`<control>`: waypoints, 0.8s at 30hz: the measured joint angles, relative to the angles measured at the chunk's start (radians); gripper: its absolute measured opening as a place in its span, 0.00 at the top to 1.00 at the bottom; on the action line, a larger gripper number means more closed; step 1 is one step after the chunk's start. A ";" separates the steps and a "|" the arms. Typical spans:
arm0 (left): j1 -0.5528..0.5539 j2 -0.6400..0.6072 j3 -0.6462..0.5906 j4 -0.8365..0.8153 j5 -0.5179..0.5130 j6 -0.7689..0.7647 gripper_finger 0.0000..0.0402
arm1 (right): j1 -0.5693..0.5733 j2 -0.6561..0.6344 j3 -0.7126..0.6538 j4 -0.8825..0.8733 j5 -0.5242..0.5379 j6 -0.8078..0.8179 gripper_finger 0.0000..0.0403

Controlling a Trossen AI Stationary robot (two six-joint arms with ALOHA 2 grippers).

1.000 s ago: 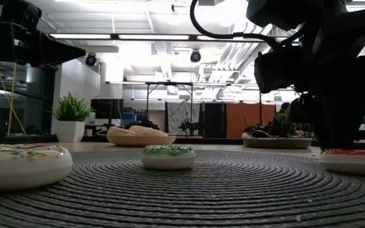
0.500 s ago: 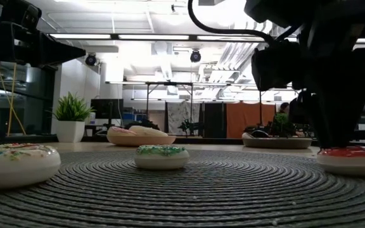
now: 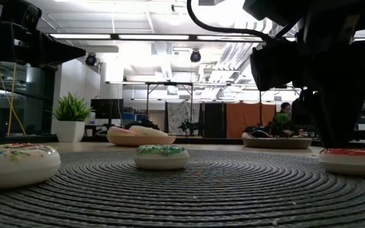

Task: Pick & Place donuts
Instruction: Put the small orange donut on the gray plate

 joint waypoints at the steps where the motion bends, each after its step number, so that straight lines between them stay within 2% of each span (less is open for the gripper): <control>1: 0.000 0.000 0.000 0.000 0.000 0.000 1.00 | 0.000 0.000 0.000 0.000 0.000 0.001 0.66; 24: 0.000 0.000 0.000 0.000 0.000 0.000 1.00 | 0.003 0.038 0.000 0.000 -0.008 0.132 0.66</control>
